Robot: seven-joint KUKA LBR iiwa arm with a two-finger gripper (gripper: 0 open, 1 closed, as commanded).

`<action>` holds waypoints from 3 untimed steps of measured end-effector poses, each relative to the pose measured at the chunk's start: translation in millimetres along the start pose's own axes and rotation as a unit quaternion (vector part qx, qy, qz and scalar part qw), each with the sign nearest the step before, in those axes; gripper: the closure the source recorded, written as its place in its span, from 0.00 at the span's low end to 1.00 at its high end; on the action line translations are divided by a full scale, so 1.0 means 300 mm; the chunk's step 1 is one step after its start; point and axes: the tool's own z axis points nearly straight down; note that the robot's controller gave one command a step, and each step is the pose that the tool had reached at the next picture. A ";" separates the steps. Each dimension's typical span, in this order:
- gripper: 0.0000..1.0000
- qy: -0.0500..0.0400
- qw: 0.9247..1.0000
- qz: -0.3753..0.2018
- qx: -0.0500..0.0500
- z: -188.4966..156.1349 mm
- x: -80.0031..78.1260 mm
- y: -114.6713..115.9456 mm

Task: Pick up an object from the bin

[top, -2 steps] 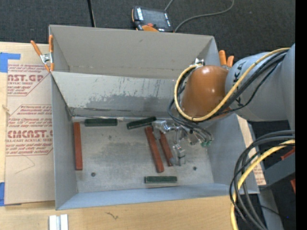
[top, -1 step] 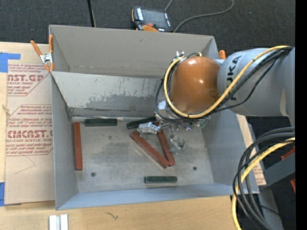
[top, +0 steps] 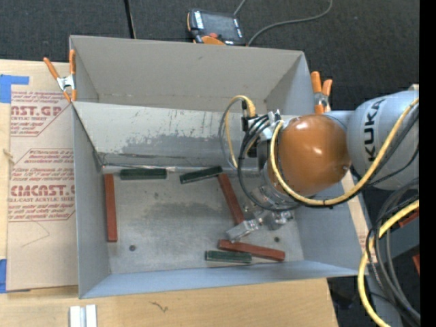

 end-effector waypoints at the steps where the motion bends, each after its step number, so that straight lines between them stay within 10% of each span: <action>1: 0.00 -0.001 0.998 -0.066 0.003 -0.029 -0.113 -0.275; 2: 1.00 -0.001 0.998 -0.065 0.002 -0.030 -0.105 -0.270; 3: 1.00 0.001 1.000 -0.024 0.004 -0.417 -0.137 -0.223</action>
Offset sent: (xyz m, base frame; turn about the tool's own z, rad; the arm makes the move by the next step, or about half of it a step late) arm 0.0702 0.0489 0.0082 -0.1324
